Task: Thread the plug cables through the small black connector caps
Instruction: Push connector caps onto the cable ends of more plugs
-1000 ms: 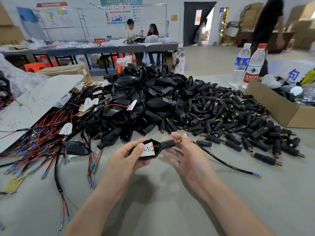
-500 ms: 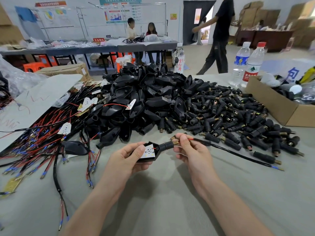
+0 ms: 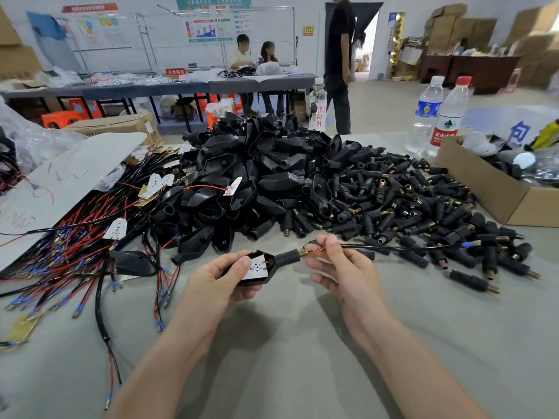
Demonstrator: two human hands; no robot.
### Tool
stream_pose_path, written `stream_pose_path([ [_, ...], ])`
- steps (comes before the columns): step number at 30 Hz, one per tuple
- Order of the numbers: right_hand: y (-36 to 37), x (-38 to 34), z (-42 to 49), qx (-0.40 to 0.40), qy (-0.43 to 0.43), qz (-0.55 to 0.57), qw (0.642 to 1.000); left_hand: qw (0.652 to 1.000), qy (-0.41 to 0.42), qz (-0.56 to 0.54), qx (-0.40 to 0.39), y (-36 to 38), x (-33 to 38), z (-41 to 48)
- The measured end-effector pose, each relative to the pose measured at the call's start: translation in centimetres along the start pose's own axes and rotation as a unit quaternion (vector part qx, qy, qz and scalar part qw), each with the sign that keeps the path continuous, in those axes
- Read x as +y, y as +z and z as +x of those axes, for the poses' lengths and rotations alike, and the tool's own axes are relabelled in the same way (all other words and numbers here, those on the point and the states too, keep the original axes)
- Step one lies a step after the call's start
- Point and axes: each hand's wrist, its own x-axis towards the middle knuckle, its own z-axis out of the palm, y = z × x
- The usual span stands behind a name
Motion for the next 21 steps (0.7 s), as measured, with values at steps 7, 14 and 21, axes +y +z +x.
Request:
stream_pose_path([
  [7, -0.25, -0.06, 0.41, -0.002, -0.004, 0.017, 1.000, 1.000, 0.004, 0.012, -0.010, -0.21, 0.08, 0.04],
  [14, -0.64, 0.08, 0.56, -0.002, 0.001, 0.054, 0.999, 0.999, 0.000, 0.024, -0.041, -0.22, -0.17, -0.02],
  [21, -0.84, 0.15, 0.52, -0.006, 0.005, 0.044, 0.999, 0.998, -0.005, 0.017, -0.053, -0.25, -0.09, -0.12],
])
